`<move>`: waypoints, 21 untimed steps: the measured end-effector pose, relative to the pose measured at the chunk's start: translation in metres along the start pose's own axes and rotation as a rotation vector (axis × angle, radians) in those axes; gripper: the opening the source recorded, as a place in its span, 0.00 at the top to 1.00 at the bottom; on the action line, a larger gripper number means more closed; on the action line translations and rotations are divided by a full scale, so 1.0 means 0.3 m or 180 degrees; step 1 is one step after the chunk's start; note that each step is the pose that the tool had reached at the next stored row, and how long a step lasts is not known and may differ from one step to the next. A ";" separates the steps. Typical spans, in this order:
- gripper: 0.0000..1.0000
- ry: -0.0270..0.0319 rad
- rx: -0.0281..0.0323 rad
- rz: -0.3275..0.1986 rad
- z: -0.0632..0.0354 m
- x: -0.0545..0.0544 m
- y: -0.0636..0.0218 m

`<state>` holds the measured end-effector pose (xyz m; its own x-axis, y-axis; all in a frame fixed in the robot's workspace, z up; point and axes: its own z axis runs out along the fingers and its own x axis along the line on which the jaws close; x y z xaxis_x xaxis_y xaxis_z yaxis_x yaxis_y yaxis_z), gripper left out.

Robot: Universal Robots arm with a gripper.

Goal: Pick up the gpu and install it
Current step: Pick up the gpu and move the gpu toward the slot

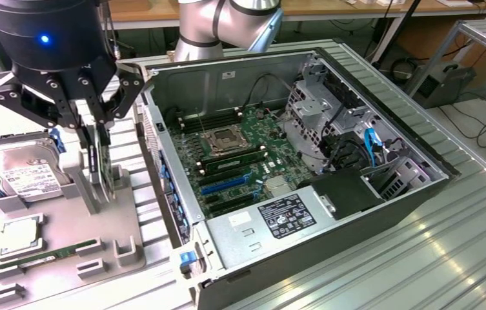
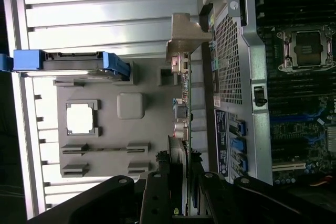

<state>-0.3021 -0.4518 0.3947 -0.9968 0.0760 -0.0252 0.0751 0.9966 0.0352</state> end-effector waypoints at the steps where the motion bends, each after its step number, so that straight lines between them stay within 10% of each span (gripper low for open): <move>1: 0.74 0.0000 0.0000 0.0000 -0.002 0.000 0.000; 21: 0.74 0.0000 0.0000 0.0000 -0.043 -0.001 0.002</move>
<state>-0.3021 -0.4518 0.4077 -0.9968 0.0759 -0.0252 0.0750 0.9966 0.0352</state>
